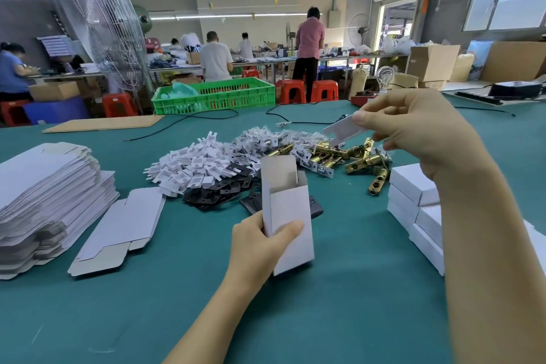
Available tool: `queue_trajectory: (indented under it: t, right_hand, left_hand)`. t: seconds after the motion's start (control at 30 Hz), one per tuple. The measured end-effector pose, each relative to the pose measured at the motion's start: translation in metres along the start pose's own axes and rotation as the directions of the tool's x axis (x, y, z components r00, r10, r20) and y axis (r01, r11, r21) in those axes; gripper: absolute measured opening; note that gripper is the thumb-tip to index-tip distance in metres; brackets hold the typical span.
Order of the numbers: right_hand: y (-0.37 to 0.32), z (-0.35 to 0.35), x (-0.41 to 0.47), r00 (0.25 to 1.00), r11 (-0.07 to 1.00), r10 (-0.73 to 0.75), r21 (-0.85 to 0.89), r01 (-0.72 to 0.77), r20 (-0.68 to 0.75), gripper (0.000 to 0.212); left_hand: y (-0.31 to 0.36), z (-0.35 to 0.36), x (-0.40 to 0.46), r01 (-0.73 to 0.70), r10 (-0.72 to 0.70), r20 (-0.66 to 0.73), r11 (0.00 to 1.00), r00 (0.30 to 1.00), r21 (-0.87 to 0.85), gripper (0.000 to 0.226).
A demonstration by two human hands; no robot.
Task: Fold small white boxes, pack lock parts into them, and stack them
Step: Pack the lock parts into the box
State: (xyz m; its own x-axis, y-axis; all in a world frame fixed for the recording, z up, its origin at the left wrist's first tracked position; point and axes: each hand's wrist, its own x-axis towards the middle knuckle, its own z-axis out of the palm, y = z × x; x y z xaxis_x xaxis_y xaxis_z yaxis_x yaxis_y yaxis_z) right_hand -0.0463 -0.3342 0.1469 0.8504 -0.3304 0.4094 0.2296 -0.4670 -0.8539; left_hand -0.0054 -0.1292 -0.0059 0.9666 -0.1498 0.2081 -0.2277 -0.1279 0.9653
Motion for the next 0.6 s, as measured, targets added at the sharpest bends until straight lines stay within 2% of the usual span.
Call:
queue_trajectory:
  t: [0.2, 0.33, 0.6]
  right_hand:
    - [-0.008, 0.014, -0.005, 0.974, 0.983, -0.098, -0.131, 0.126, 0.202, 0.007]
    - [-0.016, 0.022, -0.008, 0.928, 0.954, -0.159, -0.191, 0.232, 0.336, 0.003]
    - [-0.030, 0.014, -0.011, 0.861, 0.864, -0.233, -0.309, 0.397, 0.453, 0.013]
  left_hand:
    - [0.001, 0.003, -0.006, -0.089, 0.088, 0.021, 0.995, 0.996, 0.054, 0.024]
    - [-0.001, 0.003, -0.006, -0.109, 0.104, 0.062, 0.991, 0.993, 0.083, 0.018]
    - [-0.001, 0.001, -0.005, -0.085, 0.083, 0.093, 0.996, 0.992, 0.012, 0.027]
